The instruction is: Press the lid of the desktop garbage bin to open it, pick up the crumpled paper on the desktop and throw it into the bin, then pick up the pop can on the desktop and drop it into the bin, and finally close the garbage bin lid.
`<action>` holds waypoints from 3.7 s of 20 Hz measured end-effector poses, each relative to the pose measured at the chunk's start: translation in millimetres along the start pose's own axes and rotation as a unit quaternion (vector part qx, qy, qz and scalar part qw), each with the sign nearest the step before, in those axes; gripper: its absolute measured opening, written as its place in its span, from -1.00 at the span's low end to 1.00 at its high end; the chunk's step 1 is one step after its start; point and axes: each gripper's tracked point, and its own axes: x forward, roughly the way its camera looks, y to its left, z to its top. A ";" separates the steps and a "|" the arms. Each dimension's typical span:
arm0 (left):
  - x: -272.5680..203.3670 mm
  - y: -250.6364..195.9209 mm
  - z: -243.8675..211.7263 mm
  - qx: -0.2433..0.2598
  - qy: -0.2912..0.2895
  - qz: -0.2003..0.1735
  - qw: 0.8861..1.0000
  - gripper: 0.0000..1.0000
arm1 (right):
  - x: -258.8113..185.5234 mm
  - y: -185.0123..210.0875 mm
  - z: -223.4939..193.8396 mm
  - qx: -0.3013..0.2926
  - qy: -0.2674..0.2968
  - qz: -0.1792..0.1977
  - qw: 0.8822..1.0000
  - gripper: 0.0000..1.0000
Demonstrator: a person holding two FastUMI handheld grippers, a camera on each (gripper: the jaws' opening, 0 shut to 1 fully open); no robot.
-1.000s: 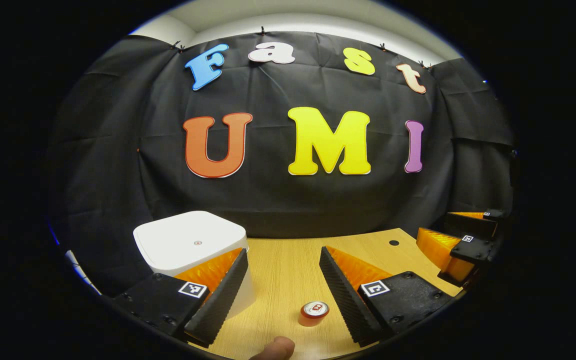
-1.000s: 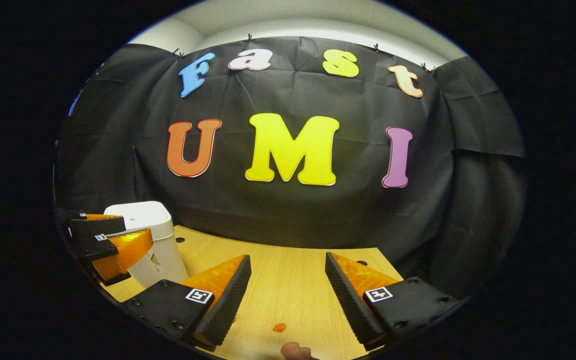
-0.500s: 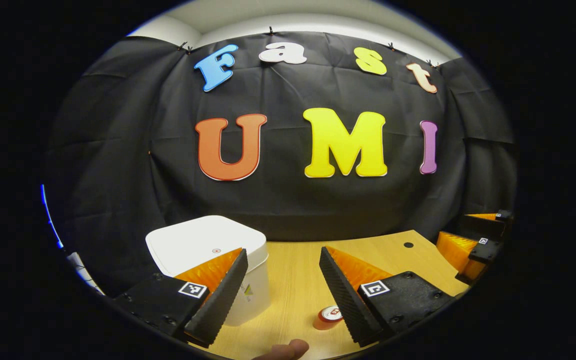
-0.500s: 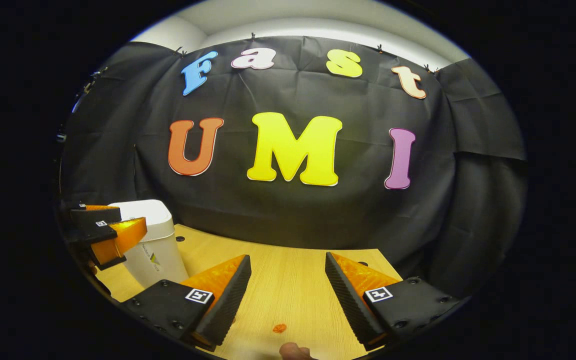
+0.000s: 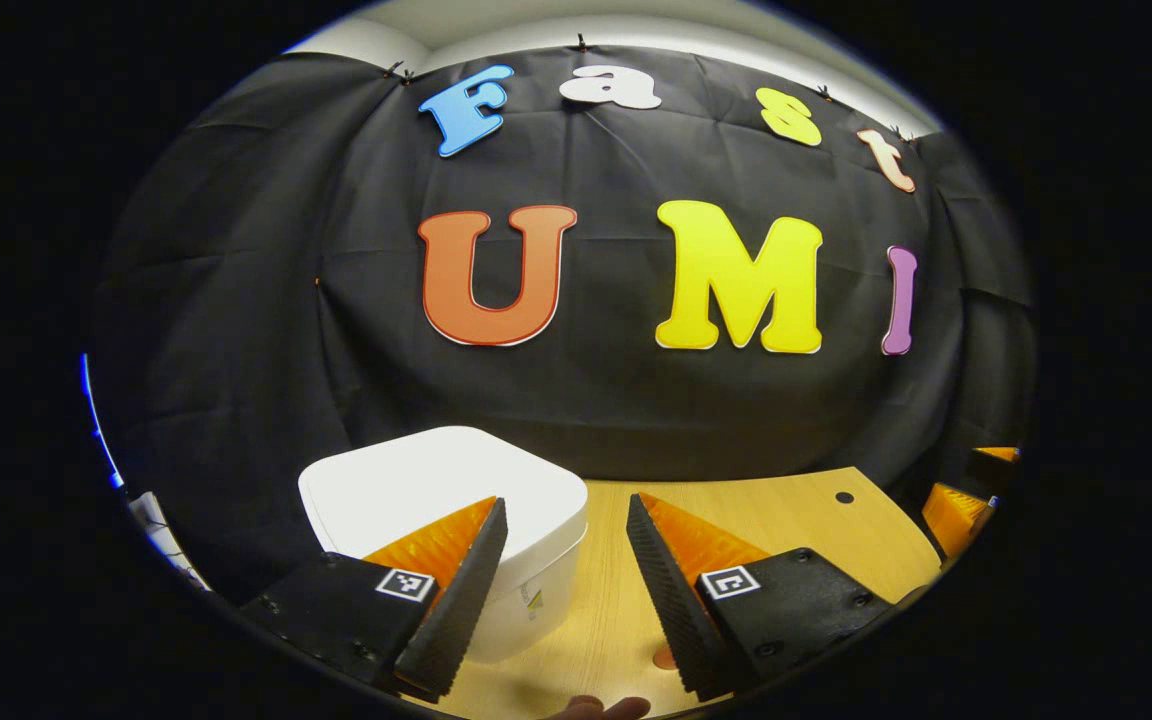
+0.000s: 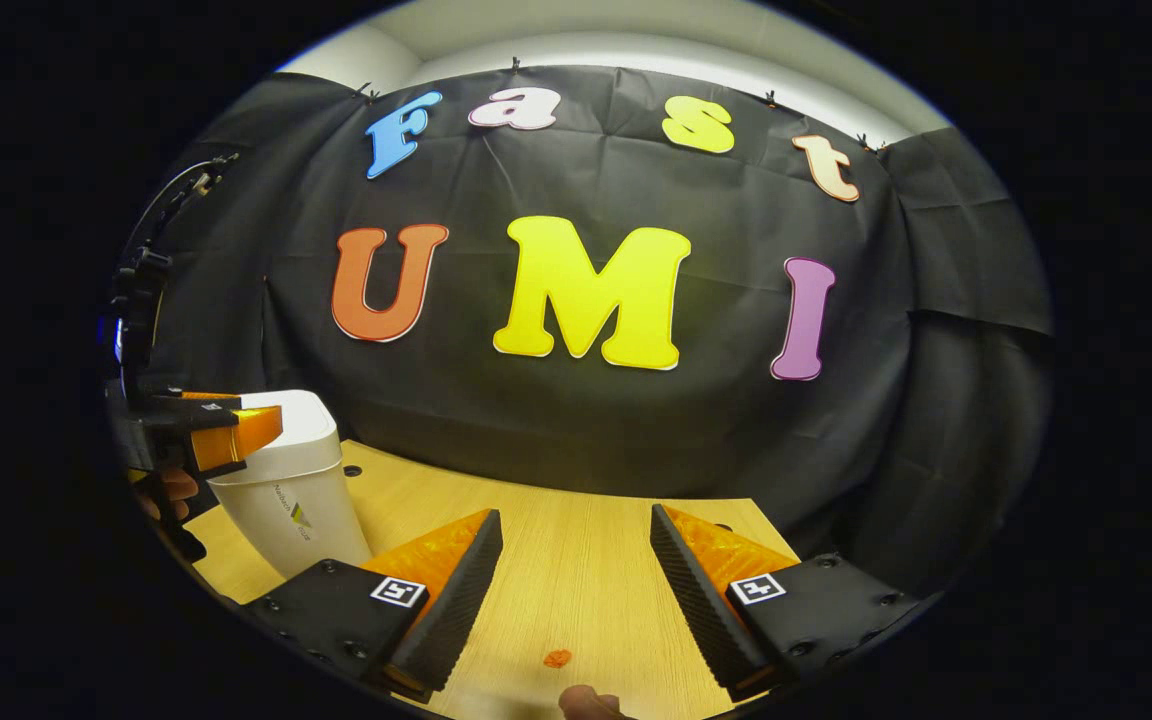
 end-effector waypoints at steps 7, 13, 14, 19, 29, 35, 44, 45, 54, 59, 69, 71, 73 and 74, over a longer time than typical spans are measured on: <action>12.9 24.0 -13.5 0.030 0.041 0.029 0.998 0.10 | 1.9 12.1 2.7 -0.006 -0.001 -0.001 1.000 0.88; 23.0 40.8 -18.7 0.005 0.052 0.046 0.998 -0.38 | 9.2 21.2 3.4 -0.022 0.002 -0.001 1.000 0.88; 24.0 42.7 -17.1 -0.002 0.049 0.046 0.998 -0.40 | 11.0 21.3 2.0 -0.022 0.004 -0.002 1.000 0.88; 30.6 52.5 -22.8 -0.015 0.057 0.061 0.996 -0.63 | 18.1 21.2 -3.1 -0.015 0.014 -0.008 1.000 0.89; 32.7 60.8 -29.6 -0.025 0.118 0.078 0.990 -0.92 | 26.4 14.6 -28.2 0.004 0.043 -0.002 0.999 0.88; 30.4 61.7 -22.0 -0.012 0.080 0.096 0.992 -0.92 | 26.0 -15.4 -45.0 0.034 0.066 -0.024 0.997 0.88; 2.0 49.2 42.6 0.038 0.004 0.100 0.994 -0.62 | 24.8 -50.9 -72.7 0.068 0.098 -0.047 0.992 0.88; -1.7 45.4 45.9 0.036 -0.002 0.096 0.995 -0.42 | 23.8 -51.5 -74.2 0.070 0.100 -0.045 0.992 0.88; -39.6 -14.8 5.4 -0.005 0.023 0.039 0.999 0.63 | 13.9 -50.2 -102.9 0.055 0.121 -0.010 0.991 0.88; -58.8 -36.8 -25.2 -0.006 0.036 0.029 0.999 0.75 | 23.5 -56.2 -136.3 0.042 0.152 0.007 0.987 0.88; -93.7 -51.4 -102.1 0.030 0.095 -0.005 0.995 0.75 | 28.6 -21.9 -222.3 -0.011 0.215 0.079 0.973 0.88; -96.1 -49.0 -114.1 0.037 0.110 -0.006 0.993 0.75 | 34.0 -14.2 -232.3 -0.015 0.226 0.082 0.971 0.88; -94.9 -47.6 -119.7 0.043 0.121 -0.009 0.992 0.75 | 40.1 -7.7 -241.8 -0.014 0.237 0.084 0.968 0.88; -94.1 -44.9 -126.0 0.047 0.128 -0.006 0.991 0.75 | 43.5 -3.8 -247.7 -0.012 0.245 0.085 0.966 0.89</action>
